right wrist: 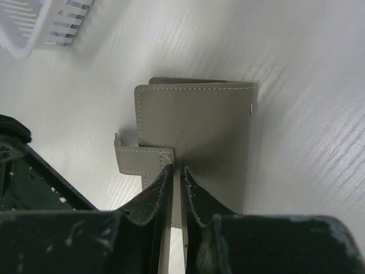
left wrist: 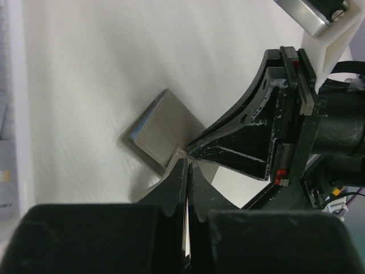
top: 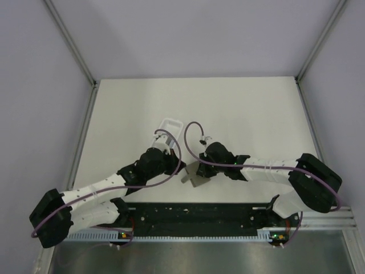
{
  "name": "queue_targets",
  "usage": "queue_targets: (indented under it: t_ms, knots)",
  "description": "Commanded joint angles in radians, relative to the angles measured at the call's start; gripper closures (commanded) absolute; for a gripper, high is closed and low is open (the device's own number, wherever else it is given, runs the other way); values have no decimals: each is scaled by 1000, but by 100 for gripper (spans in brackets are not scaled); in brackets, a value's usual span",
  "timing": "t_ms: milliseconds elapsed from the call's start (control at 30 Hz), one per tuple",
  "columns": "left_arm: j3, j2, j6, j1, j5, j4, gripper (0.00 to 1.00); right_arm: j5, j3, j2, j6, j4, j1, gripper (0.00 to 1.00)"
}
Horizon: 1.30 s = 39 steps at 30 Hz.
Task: Put the credit cards into the card holder
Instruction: Close the card holder at the corner of the board.
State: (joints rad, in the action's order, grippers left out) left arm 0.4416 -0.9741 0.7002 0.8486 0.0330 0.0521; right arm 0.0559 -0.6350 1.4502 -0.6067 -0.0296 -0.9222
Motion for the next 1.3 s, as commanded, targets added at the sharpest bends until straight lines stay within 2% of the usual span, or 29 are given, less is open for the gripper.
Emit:
queue_targets:
  t_ms: [0,300,567,667,800,867,1033,1267]
  knots:
    - [-4,-46,-14,13,-90,230,100,31,3,-42,-31,-50,-13,90]
    - [-52,-189,10,21,-111,362,100,61,18,-45,-71,-90,-13,91]
    - [-109,-336,38,21,-114,483,100,-5,29,-174,-77,-14,-14,91]
    - [-119,-388,45,21,-127,517,100,-50,28,-237,-70,28,-7,87]
    - [-132,-437,53,21,-133,548,100,-73,55,-306,-68,92,32,73]
    - [-139,-452,53,21,-134,557,100,-29,76,-315,-64,92,77,66]
    - [-167,-465,59,21,-130,575,100,149,135,-266,-28,1,184,57]
    - [-205,-474,70,21,-125,606,100,315,192,-173,-28,-165,232,53]
